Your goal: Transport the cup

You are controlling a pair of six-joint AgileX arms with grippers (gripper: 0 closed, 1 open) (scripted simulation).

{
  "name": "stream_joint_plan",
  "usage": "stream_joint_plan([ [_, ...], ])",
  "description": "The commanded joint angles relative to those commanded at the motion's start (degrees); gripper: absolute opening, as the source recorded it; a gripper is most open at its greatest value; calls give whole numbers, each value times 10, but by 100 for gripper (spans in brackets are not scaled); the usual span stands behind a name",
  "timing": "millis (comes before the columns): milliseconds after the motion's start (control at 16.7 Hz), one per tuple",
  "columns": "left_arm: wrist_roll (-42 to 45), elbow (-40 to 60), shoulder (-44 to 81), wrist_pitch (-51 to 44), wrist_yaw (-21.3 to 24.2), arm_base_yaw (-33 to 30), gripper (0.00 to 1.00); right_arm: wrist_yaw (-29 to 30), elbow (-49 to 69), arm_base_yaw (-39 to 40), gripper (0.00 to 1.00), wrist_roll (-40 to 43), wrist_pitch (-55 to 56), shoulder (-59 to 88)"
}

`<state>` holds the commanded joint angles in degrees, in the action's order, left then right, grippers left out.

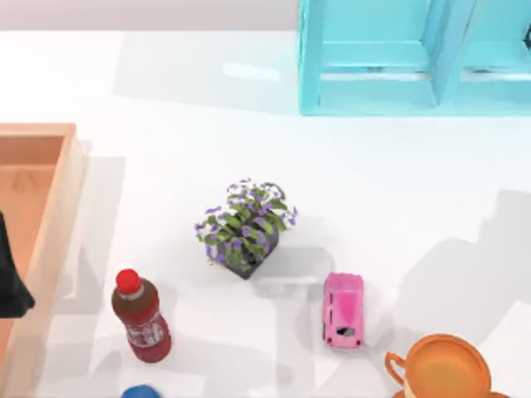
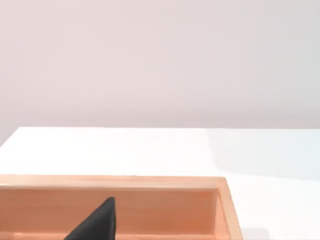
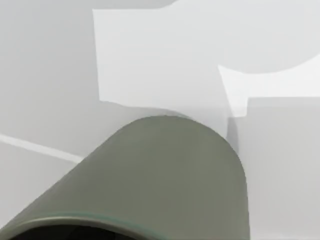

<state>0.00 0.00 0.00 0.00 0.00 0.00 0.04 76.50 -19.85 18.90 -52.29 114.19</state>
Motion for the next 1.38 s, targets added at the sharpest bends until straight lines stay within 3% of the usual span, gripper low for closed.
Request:
stream_joint_plan([
  [120, 0, 0, 0, 0, 0, 0, 100, 0, 0, 0, 100, 0, 0, 0],
  [900, 0, 0, 0, 0, 0, 0, 100, 0, 0, 0, 2, 0, 0, 0],
  [1380, 0, 0, 0, 0, 0, 0, 100, 0, 0, 0, 0, 0, 0, 0],
])
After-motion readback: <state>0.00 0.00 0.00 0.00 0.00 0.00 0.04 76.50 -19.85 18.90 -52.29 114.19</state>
